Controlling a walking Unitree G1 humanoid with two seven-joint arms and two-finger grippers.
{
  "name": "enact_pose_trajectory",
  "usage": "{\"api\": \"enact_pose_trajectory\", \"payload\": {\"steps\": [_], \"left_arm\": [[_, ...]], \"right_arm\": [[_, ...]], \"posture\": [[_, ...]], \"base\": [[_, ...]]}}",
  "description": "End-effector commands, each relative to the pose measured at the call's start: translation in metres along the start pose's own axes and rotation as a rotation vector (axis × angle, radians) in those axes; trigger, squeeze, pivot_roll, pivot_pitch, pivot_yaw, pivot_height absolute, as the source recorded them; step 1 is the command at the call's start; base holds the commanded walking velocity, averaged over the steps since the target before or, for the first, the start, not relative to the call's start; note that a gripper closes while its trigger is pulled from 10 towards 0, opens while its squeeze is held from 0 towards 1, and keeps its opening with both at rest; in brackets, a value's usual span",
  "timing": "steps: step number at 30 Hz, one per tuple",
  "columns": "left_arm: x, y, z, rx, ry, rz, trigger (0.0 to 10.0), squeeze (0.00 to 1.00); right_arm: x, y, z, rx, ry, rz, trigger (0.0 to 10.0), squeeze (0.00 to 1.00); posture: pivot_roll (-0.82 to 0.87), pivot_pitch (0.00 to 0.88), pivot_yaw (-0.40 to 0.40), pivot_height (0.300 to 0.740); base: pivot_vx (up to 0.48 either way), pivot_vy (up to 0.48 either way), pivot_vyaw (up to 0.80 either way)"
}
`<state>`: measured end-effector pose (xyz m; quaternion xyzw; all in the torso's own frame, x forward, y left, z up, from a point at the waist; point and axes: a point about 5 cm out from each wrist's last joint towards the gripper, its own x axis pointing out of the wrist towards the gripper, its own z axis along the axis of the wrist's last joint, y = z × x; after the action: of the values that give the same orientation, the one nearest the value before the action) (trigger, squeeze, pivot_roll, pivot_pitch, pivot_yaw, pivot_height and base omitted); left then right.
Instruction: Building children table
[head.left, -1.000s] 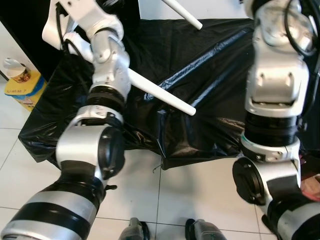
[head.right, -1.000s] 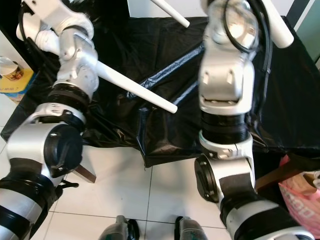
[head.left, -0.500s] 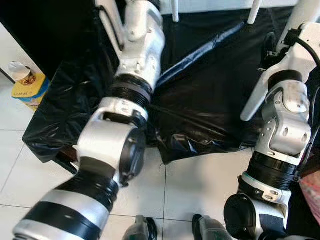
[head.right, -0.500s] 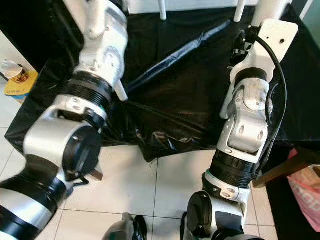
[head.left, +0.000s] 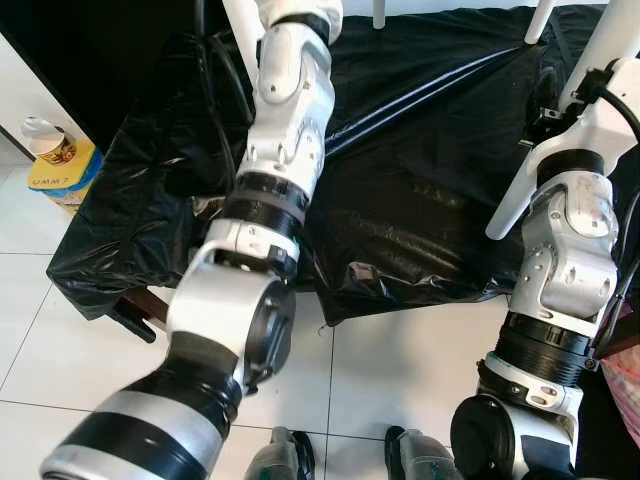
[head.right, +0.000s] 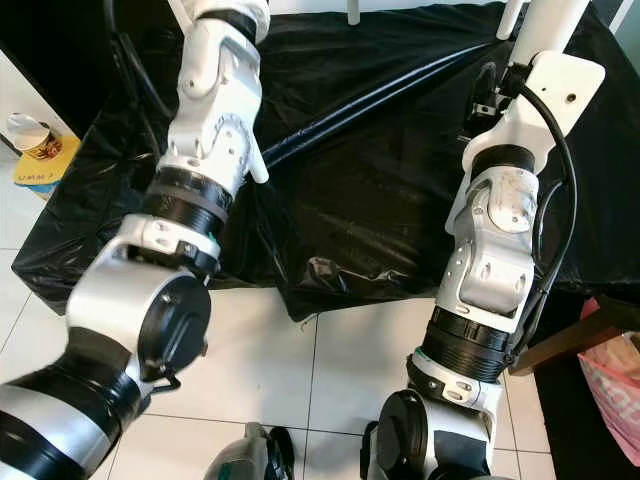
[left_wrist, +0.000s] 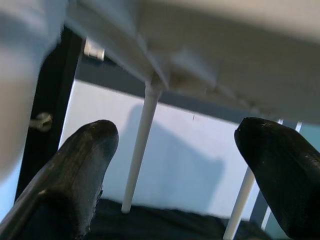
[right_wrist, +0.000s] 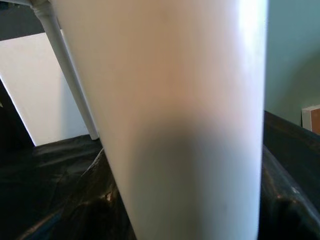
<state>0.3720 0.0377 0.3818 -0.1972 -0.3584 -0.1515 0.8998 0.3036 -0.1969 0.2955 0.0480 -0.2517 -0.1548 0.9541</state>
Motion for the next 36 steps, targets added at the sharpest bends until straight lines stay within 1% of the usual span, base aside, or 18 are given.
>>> {"api": "enact_pose_trajectory", "payload": {"steps": [1, 2, 5, 6, 8, 9, 10, 13, 15, 20, 21, 23, 25, 26, 29, 30, 35, 36], "left_arm": [[-0.008, -0.005, -0.006, 0.012, 0.025, -0.107, 10.0, 0.00], [-0.016, -0.006, -0.012, 0.016, 0.048, -0.140, 10.0, 0.00], [-0.023, -0.006, -0.018, 0.014, 0.071, -0.171, 10.0, 0.00], [-0.032, -0.008, -0.024, 0.015, 0.097, -0.215, 10.0, 0.00], [-0.032, -0.008, -0.024, 0.015, 0.097, -0.215, 10.0, 0.00], [-0.043, -0.009, -0.030, 0.003, 0.127, -0.261, 10.0, 0.00], [-0.052, -0.010, -0.034, 0.002, 0.151, -0.298, 10.0, 0.00], [-0.052, -0.010, -0.034, 0.002, 0.151, -0.298, 10.0, 0.00], [-0.070, -0.012, -0.042, 0.001, 0.196, -0.362, 10.0, 0.00], [-0.086, -0.012, -0.048, 0.010, 0.237, -0.403, 10.0, 0.00], [-0.095, -0.010, -0.051, 0.020, 0.259, -0.417, 10.0, 0.00], [-0.095, -0.010, -0.051, 0.020, 0.259, -0.417, 10.0, 0.00], [-0.114, -0.003, -0.057, 0.047, 0.305, -0.428, 10.0, 0.00], [-0.123, 0.000, -0.059, 0.059, 0.324, -0.430, 10.0, 0.00], [-0.128, 0.003, -0.060, 0.065, 0.339, -0.429, 10.0, 0.00], [-0.135, 0.006, -0.061, 0.079, 0.354, -0.428, 10.0, 0.00], [-0.161, 0.021, -0.065, 0.142, 0.421, -0.396, 10.0, 0.00], [-0.161, 0.021, -0.065, 0.142, 0.421, -0.396, 10.0, 0.00]], "right_arm": [[-0.004, 0.006, -0.008, 0.003, 0.023, 0.036, 10.0, 0.00], [-0.006, 0.005, -0.011, -0.008, 0.023, 0.038, 10.0, 0.00], [-0.008, 0.005, -0.013, -0.013, 0.023, 0.041, 10.0, 0.00], [-0.011, 0.005, -0.016, -0.013, 0.027, 0.046, 10.0, 0.35], [-0.011, 0.005, -0.016, -0.013, 0.027, 0.046, 10.0, 0.35], [-0.014, 0.006, -0.019, -0.010, 0.029, 0.054, 10.0, 1.00], [-0.017, 0.006, -0.021, -0.009, 0.033, 0.060, 10.0, 1.00], [-0.017, 0.006, -0.021, -0.009, 0.033, 0.060, 10.0, 1.00], [-0.026, 0.008, -0.028, -0.011, 0.040, 0.081, 10.0, 1.00], [-0.036, 0.008, -0.034, -0.025, 0.043, 0.098, 10.0, 1.00], [-0.043, 0.007, -0.037, -0.038, 0.041, 0.104, 10.0, 1.00], [-0.043, 0.007, -0.037, -0.038, 0.041, 0.104, 10.0, 1.00], [-0.057, 0.003, -0.043, -0.077, 0.033, 0.096, 10.0, 1.00], [-0.063, 0.002, -0.046, -0.096, 0.030, 0.094, 10.0, 0.53], [-0.068, 0.001, -0.048, -0.107, 0.028, 0.093, 10.0, 0.53], [-0.072, 0.000, -0.050, -0.113, 0.029, 0.089, 10.0, 0.00], [-0.088, -0.007, -0.059, -0.142, 0.036, 0.074, 10.0, 0.00], [-0.088, -0.007, -0.059, -0.142, 0.036, 0.074, 10.0, 0.00]], "posture": [[-0.02, 0.163, 0.087, 0.740], [-0.02, 0.162, 0.087, 0.740], [-0.01, 0.159, 0.088, 0.740], [-0.01, 0.157, 0.090, 0.740], [-0.01, 0.157, 0.090, 0.740], [-0.01, 0.154, 0.090, 0.740], [0.00, 0.154, 0.091, 0.740], [0.00, 0.154, 0.091, 0.740], [0.00, 0.151, 0.091, 0.740], [0.00, 0.150, 0.091, 0.740], [0.00, 0.146, 0.091, 0.740], [0.00, 0.146, 0.091, 0.740], [0.01, 0.140, 0.092, 0.740], [0.01, 0.137, 0.092, 0.740], [0.01, 0.137, 0.092, 0.740], [0.02, 0.137, 0.094, 0.740], [0.02, 0.139, 0.098, 0.740], [0.02, 0.139, 0.098, 0.740]], "base": [[0.000, 0.000, 0.00], [0.000, 0.000, 0.00], [0.000, 0.000, 0.00], [0.000, 0.000, 0.00], [0.000, 0.000, 0.00], [0.000, 0.000, 0.00], [0.000, 0.000, 0.00], [0.000, 0.000, 0.00], [0.000, 0.000, 0.00], [0.000, 0.000, 0.00], [0.000, 0.000, 0.00], [0.000, 0.000, 0.00], [0.000, 0.000, 0.00], [0.000, 0.000, 0.00], [0.000, 0.000, 0.00], [0.000, 0.000, 0.00], [0.000, 0.000, 0.00], [0.000, 0.000, 0.00]]}}
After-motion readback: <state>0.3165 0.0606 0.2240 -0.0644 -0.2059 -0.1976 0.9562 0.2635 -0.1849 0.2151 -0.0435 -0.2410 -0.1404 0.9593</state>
